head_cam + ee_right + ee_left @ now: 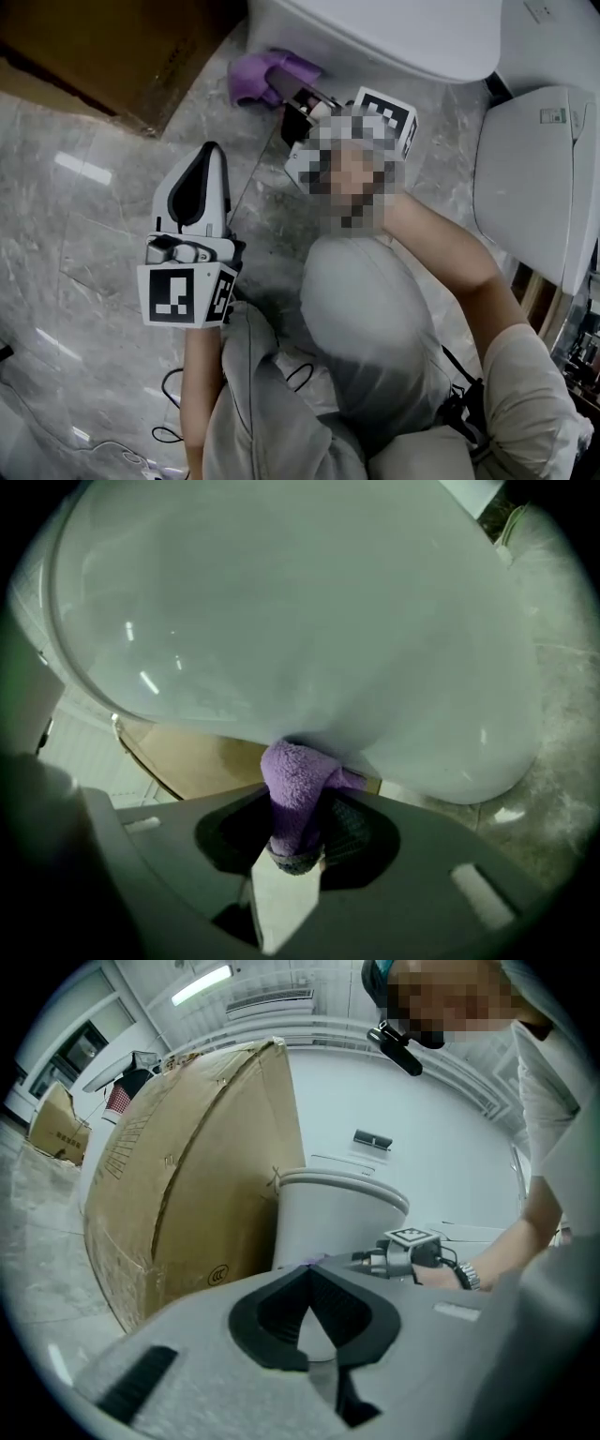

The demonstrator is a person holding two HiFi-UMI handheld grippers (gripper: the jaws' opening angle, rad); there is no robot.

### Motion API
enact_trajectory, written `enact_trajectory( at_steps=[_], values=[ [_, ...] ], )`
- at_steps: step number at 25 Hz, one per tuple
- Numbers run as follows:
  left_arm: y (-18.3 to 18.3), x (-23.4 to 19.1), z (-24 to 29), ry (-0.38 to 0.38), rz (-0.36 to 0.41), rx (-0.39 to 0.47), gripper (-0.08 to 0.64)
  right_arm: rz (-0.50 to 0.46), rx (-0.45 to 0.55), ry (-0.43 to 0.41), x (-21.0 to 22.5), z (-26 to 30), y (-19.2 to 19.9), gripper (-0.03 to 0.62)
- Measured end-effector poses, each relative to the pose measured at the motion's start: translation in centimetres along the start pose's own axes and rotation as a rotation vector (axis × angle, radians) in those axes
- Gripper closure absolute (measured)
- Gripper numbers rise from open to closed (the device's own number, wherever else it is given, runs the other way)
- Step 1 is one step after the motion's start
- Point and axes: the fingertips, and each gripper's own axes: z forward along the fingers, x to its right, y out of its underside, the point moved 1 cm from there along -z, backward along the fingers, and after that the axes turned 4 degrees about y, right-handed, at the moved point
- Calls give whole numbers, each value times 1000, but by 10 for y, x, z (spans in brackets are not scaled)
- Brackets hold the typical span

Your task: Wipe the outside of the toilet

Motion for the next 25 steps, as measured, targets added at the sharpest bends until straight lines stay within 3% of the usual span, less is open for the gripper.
enact_trajectory(
  at_steps=[12, 19, 21, 25],
  values=[
    [-3, 22, -3, 15, 76, -30, 554, -48, 13, -242, -121, -53, -19, 460],
    [-4, 12, -9, -5, 47, -13, 555, -109, 51, -315, -127, -59, -19, 459],
    [-3, 8, -8, -7, 37, -10, 554, -76, 50, -285, -109, -48, -12, 459],
    [-7, 3, -3, 2, 24, 8, 554, 43, 34, -65, -24, -15, 12, 459]
  ],
)
